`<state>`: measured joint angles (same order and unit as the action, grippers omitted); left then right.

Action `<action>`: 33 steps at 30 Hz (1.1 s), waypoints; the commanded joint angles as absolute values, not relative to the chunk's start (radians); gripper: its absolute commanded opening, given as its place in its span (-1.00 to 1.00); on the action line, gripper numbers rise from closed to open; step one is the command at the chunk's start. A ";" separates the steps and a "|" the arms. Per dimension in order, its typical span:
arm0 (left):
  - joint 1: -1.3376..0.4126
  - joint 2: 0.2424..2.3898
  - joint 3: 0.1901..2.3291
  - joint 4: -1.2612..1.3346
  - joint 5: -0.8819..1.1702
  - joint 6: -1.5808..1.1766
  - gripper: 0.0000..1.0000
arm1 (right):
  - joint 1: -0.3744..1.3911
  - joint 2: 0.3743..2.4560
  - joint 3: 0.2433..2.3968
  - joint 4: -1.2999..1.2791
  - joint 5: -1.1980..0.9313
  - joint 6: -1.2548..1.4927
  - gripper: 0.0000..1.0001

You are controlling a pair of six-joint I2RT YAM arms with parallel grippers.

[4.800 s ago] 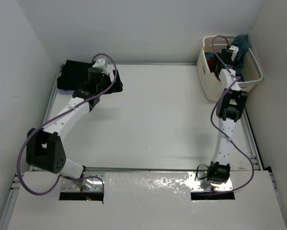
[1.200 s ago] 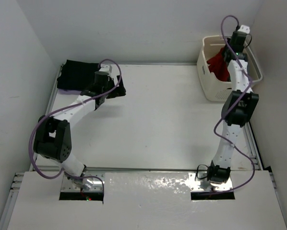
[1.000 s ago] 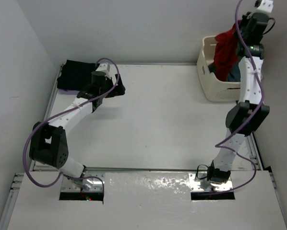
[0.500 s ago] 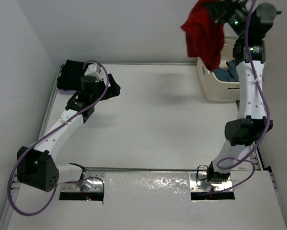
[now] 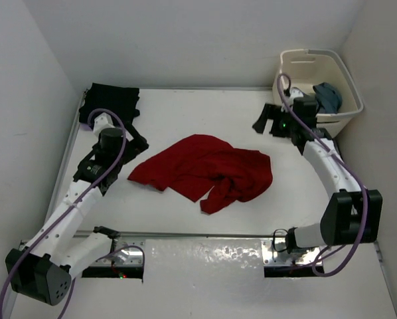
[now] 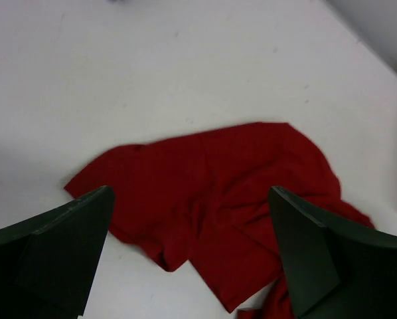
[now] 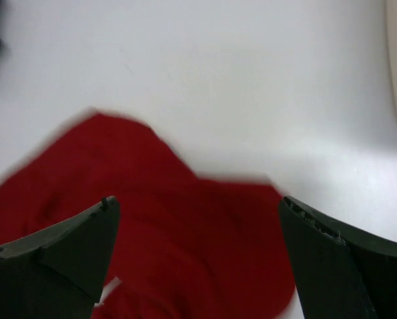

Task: Fold and stack the t-shirts
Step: Move the tshirt to the center of the board, then flatten out the tshirt

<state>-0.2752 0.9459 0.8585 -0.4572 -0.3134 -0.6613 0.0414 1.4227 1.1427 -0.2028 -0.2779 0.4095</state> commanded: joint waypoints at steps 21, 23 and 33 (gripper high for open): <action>-0.287 1.083 0.477 -0.279 -0.150 -0.776 0.99 | 0.822 1.058 0.612 -0.396 0.129 0.402 0.98; -0.287 1.133 0.469 -0.252 -0.169 -0.788 0.99 | 0.903 1.120 0.641 -0.379 0.138 0.387 0.98; -0.287 1.351 0.471 -0.063 -0.169 -0.821 0.63 | 1.109 1.463 0.765 -0.281 0.368 0.483 0.96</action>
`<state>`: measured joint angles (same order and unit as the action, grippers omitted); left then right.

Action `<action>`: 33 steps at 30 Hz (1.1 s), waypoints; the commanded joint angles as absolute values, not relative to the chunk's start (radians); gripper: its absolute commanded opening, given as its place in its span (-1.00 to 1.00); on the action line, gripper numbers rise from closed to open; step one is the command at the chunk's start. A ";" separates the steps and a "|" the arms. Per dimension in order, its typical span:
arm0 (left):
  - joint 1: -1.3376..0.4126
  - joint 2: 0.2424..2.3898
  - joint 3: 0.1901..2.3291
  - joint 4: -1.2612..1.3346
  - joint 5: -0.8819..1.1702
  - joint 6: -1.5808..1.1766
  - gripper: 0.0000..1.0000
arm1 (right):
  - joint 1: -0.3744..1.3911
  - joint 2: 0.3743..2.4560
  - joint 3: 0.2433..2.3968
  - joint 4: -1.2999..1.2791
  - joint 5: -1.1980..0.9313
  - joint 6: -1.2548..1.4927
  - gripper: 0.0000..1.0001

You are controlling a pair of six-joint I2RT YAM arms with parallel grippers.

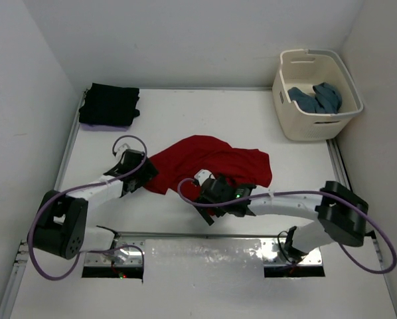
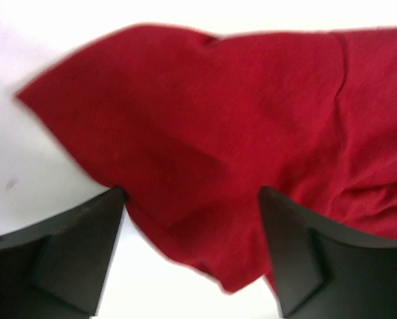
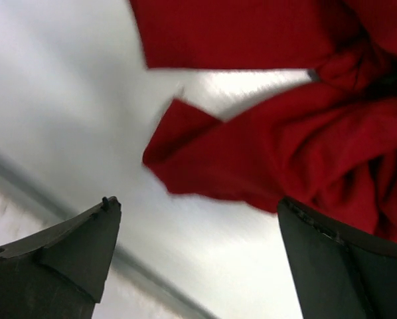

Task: Fold and stack the t-shirts
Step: Flatten out the tshirt

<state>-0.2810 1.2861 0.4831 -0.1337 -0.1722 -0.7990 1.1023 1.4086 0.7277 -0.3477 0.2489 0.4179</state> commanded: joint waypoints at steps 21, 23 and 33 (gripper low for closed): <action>-0.285 1.145 0.797 -0.222 -0.444 -0.736 -1.00 | 0.860 1.065 0.695 -0.494 0.688 0.568 -1.00; -0.282 1.128 0.843 -0.209 -0.483 -0.712 -1.00 | 0.772 0.987 0.704 -0.495 0.672 0.499 -1.00; -0.192 1.137 1.279 -0.253 -0.580 -0.600 -1.00 | 0.382 1.031 1.119 -0.426 0.637 0.209 -1.00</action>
<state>-0.2382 1.1500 1.1477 -0.2710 -0.5232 -0.6472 0.4465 1.0191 0.9791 -0.4961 0.6254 0.3367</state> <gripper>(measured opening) 0.018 0.009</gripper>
